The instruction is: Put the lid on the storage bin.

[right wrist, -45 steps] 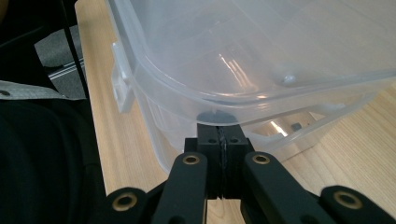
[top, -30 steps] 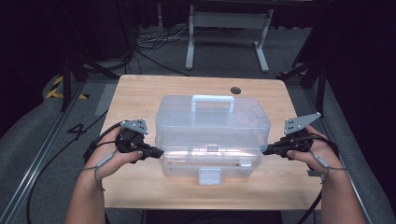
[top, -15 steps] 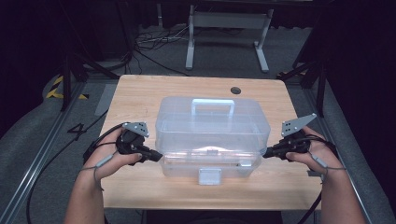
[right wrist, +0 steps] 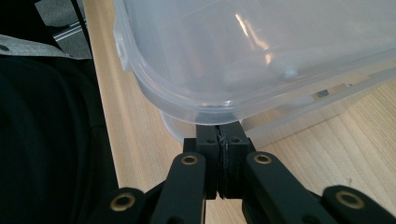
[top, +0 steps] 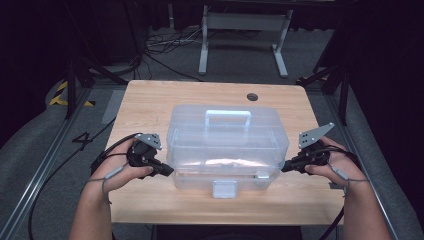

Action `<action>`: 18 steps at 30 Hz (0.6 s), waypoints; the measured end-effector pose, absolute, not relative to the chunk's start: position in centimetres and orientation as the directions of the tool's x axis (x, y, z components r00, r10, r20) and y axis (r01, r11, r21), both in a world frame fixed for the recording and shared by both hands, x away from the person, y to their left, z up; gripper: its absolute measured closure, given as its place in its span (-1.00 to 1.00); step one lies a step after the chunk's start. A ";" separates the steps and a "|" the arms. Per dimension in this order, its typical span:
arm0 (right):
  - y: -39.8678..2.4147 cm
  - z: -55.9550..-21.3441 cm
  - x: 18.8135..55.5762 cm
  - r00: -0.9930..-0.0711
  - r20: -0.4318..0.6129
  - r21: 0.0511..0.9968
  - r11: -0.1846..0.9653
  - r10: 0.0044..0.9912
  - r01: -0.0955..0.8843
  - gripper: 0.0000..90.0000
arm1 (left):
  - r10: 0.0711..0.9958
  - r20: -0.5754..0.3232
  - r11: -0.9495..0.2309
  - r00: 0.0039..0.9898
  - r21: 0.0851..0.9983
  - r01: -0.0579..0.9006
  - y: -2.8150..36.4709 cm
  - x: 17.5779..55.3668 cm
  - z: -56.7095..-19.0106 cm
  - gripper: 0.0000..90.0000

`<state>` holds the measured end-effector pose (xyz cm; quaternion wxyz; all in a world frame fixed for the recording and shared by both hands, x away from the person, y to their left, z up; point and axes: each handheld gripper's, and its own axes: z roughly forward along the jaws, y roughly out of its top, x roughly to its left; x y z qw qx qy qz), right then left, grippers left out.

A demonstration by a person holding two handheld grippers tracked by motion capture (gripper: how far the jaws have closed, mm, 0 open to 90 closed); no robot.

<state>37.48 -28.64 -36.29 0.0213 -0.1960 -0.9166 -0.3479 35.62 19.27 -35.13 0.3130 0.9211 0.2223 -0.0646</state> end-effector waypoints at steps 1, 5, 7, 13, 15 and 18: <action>-28.6 -36.3 37.5 -0.923 0.177 0.628 0.683 0.343 0.374 0.98 | 0.369 -0.260 -0.709 0.892 0.542 0.451 19.2 35.6 -35.2 0.96; -28.6 -36.4 37.4 -0.921 0.178 0.615 0.692 0.347 0.379 0.98 | 0.364 -0.262 -0.720 0.894 0.530 0.448 19.1 35.7 -35.3 0.95; -28.5 -36.5 37.4 -0.923 0.177 0.610 0.697 0.343 0.376 0.98 | 0.360 -0.260 -0.724 0.896 0.527 0.444 19.1 35.6 -35.4 0.95; -28.5 -36.6 37.5 -0.922 0.181 0.598 0.706 0.342 0.380 0.98 | 0.342 -0.264 -0.740 0.902 0.516 0.432 18.9 35.6 -35.6 0.95; -28.5 -36.7 37.4 -0.922 0.182 0.589 0.712 0.343 0.381 0.98 | 0.339 -0.269 -0.743 0.901 0.511 0.432 18.9 35.6 -35.8 0.95; -28.5 -36.8 37.4 -0.921 0.184 0.580 0.718 0.343 0.384 0.98 | 0.333 -0.271 -0.749 0.903 0.506 0.428 18.9 35.7 -35.9 0.95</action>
